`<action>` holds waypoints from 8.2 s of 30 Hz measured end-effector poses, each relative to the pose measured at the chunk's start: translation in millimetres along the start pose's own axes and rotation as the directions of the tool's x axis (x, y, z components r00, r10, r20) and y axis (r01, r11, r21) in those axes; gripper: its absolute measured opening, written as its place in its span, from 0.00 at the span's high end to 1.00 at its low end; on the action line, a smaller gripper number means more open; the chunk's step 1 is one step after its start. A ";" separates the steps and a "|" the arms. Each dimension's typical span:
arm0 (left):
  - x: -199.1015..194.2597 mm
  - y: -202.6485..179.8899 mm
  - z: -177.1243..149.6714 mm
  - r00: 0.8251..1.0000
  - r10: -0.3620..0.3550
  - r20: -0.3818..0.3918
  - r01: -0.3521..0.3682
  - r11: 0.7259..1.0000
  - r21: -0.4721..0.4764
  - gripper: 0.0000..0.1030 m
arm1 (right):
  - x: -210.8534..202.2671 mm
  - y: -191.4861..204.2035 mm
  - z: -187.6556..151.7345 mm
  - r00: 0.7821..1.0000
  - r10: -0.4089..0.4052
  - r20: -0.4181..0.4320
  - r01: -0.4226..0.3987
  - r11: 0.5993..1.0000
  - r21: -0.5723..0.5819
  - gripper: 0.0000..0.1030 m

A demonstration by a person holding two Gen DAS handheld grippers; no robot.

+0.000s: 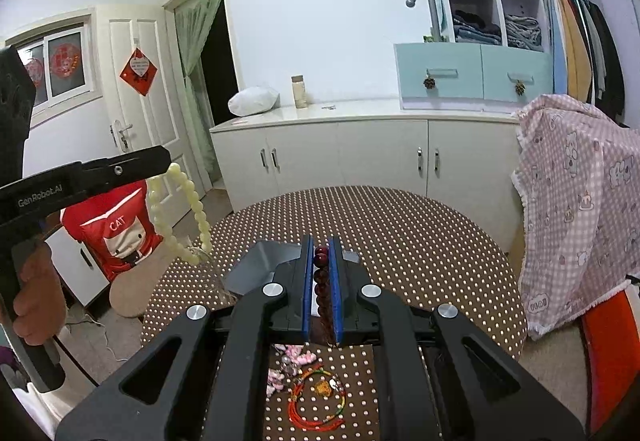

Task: Organize jewelry
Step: 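Carry both bracelets over the tin box and open the right gripper to drop the red one, then lower the cream bead bracelet into the tin box and open the left gripper, then move the left gripper back to the pile and grasp the silver pendant, then grasp the pale green jade pendant with the right gripper while the left holds the silver pendant, then lift both pendants and carry them over the tin box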

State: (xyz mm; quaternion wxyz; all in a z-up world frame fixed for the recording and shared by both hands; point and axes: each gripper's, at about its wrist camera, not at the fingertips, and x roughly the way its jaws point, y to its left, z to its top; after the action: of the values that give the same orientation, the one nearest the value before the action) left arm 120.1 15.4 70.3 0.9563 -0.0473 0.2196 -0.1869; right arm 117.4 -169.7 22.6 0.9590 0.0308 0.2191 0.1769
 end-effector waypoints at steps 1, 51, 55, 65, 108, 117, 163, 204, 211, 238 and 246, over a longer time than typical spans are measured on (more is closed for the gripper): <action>-1.5 -0.3 2.4 1.000 -0.002 0.007 0.002 1.000 0.002 0.91 | -0.5 0.7 2.1 1.000 0.001 0.004 -0.001 1.000 -0.004 0.94; 97.8 37.4 -30.5 0.969 0.067 -0.238 -0.059 0.997 0.044 0.27 | 79.5 -15.7 5.5 0.983 -0.006 -0.185 0.009 1.000 0.013 0.55; 96.6 38.8 -31.5 0.968 0.072 -0.240 -0.062 0.997 0.046 0.27 | 81.1 -19.8 6.4 0.981 -0.006 -0.192 0.010 1.000 0.021 0.54; 87.2 43.6 -42.9 0.962 0.087 -0.260 -0.081 0.996 0.033 0.27 | 73.7 -22.2 -3.5 0.980 -0.018 -0.196 0.026 0.999 0.039 0.47; 76.2 68.4 -162.5 0.924 0.236 -0.301 -0.233 0.971 0.047 0.75 | 47.9 -13.5 -94.1 0.956 -0.078 -0.284 0.111 0.989 0.103 0.17; 67.5 73.5 -154.9 0.923 0.273 -0.271 -0.274 0.961 0.038 0.75 | 45.7 -11.9 -92.5 0.959 -0.077 -0.274 0.110 0.988 0.109 0.17; 50.2 136.9 -170.0 0.980 0.097 -0.174 -0.118 0.986 -0.114 0.75 | 131.0 69.3 -102.8 0.920 -0.006 -0.393 -0.017 0.998 -0.055 0.54; 1.8 122.6 -93.5 0.989 -0.147 0.022 0.148 0.974 -0.169 0.75 | 46.0 26.4 -58.5 0.983 -0.091 -0.158 0.101 0.994 0.052 0.60; -8.1 99.2 -58.3 0.986 -0.149 0.071 0.156 0.982 -0.108 0.75 | 30.9 12.0 -45.5 0.990 -0.086 -0.110 0.093 0.994 0.057 0.60; -19.8 63.8 71.7 0.986 -0.093 0.136 0.101 0.994 -0.052 0.75 | 1.6 -10.4 49.1 1.000 -0.028 -0.001 0.028 0.999 -0.040 0.60; -26.1 51.4 108.8 0.986 -0.066 0.151 0.070 0.997 -0.025 0.75 | -6.2 -5.0 73.9 0.999 -0.021 0.024 0.023 0.997 -0.076 0.60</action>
State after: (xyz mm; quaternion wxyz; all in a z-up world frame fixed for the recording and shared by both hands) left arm 163.3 73.7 169.7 0.9624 -0.0832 0.1481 -0.2119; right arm 145.6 -175.2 91.1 0.9638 -0.0060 0.2015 0.1742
